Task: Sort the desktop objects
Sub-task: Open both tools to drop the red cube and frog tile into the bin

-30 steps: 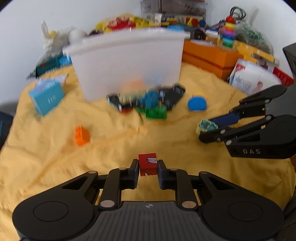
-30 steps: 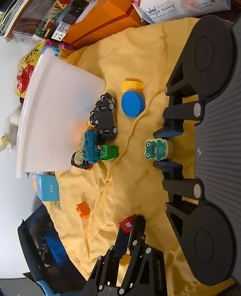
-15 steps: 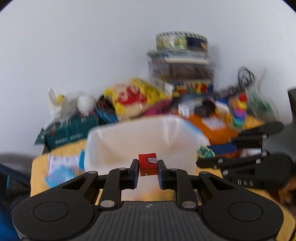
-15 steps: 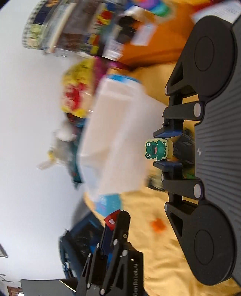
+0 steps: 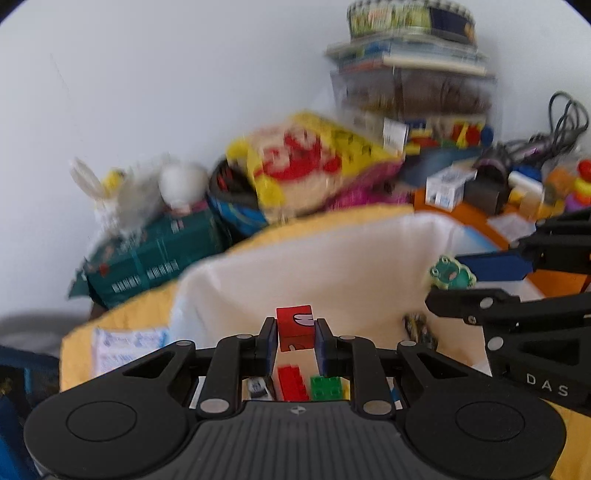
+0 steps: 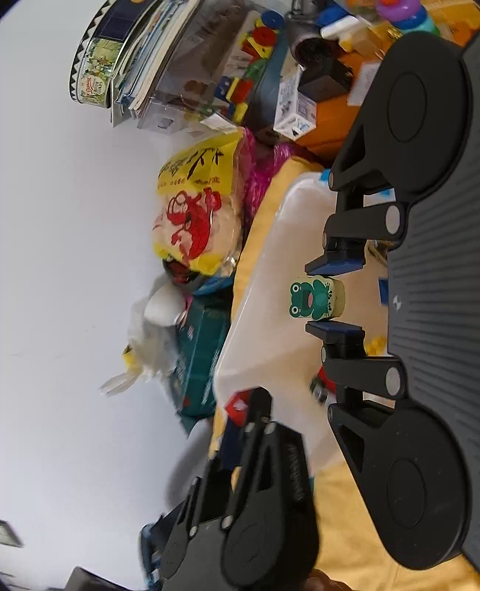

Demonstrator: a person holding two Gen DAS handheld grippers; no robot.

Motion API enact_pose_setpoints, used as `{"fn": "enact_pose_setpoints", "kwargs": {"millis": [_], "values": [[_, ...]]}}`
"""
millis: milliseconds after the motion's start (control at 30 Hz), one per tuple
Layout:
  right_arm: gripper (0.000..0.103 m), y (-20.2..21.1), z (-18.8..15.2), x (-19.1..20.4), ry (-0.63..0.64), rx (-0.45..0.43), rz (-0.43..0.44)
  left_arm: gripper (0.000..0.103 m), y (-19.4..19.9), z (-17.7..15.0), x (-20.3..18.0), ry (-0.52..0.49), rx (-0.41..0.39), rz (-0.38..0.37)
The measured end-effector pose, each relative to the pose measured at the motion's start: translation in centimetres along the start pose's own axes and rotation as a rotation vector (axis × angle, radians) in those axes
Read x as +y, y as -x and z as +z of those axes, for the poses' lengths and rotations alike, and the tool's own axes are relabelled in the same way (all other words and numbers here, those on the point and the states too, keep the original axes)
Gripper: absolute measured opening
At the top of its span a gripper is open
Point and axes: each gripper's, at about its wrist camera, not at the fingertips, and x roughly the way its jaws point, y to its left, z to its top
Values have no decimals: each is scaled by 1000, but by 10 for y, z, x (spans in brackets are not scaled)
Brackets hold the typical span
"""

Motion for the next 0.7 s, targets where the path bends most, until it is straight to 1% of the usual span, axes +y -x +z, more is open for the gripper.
{"fn": "enact_pose_setpoints", "kwargs": {"millis": [33,67,100,133,167,233,333,400,467,500,567,667,700], "values": [[29,-4,0,-1,-6,10,0,26,-3,-2,2,23,13,-6],[30,-9,-1,-2,-12,23,5,31,-5,-3,4,45,20,-13],[30,-15,-2,-1,-10,37,1,40,-3,-4,6,61,21,-13],[32,-18,-3,0,-2,50,-5,45,1,-4,9,69,9,-9],[37,-22,-4,1,8,63,-8,51,7,-3,10,68,-11,-4],[38,-23,-5,3,19,72,-10,53,21,-2,12,55,-47,18],[38,-14,-5,4,25,52,-3,53,45,-1,18,73,-90,13],[38,-3,-2,4,33,24,7,58,63,-7,20,90,-114,20],[38,9,-1,5,34,-2,20,59,80,-19,20,92,-140,13],[38,16,-1,5,30,-15,35,59,86,-27,19,94,-140,12],[38,28,-5,7,23,-22,61,60,95,-44,17,110,-117,-13],[39,43,-19,9,6,-14,100,60,100,-79,8,135,-54,-73],[39,46,-26,11,-4,-7,113,60,99,-91,3,135,-29,-81]]}}
